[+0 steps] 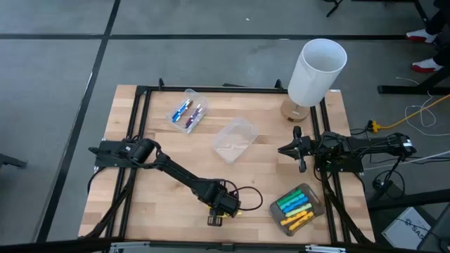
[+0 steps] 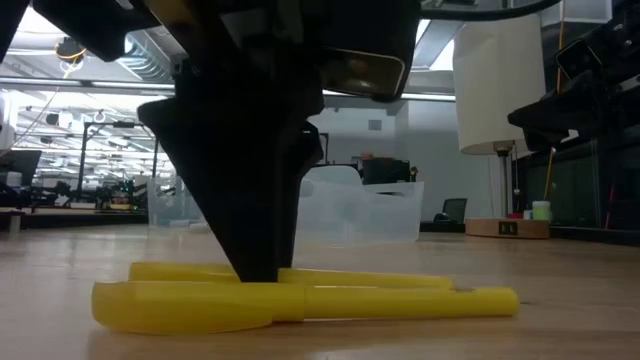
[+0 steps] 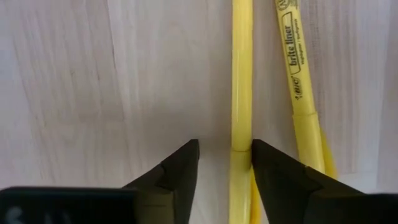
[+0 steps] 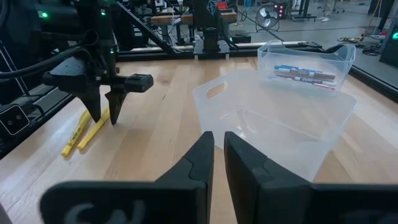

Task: Pick & Place Markers
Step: Put the top yellow pen into the white bin

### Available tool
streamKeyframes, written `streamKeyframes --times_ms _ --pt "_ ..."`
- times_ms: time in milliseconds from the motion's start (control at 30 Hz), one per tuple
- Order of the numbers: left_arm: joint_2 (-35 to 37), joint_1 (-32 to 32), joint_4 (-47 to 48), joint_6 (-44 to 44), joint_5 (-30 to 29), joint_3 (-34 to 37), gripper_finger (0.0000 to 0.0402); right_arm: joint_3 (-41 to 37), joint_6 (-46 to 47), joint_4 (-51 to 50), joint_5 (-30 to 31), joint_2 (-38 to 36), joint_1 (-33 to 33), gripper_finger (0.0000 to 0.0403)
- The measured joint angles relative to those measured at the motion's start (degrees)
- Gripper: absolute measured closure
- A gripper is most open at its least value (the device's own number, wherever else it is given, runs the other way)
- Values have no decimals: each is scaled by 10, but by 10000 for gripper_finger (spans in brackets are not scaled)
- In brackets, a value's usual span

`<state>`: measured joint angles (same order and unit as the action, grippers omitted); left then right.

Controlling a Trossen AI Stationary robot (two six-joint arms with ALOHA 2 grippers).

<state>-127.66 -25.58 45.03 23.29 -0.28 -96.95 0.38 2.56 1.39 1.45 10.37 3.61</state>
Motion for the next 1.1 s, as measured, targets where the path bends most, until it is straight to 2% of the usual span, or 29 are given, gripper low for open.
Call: streamKeyframes --times_ms 633,1100 --pt "-1 0 21 9 -9 0 371 0 0 0 0 0 0 363" --pt "-1 0 24 0 -9 0 374 0 0 0 0 0 0 363"
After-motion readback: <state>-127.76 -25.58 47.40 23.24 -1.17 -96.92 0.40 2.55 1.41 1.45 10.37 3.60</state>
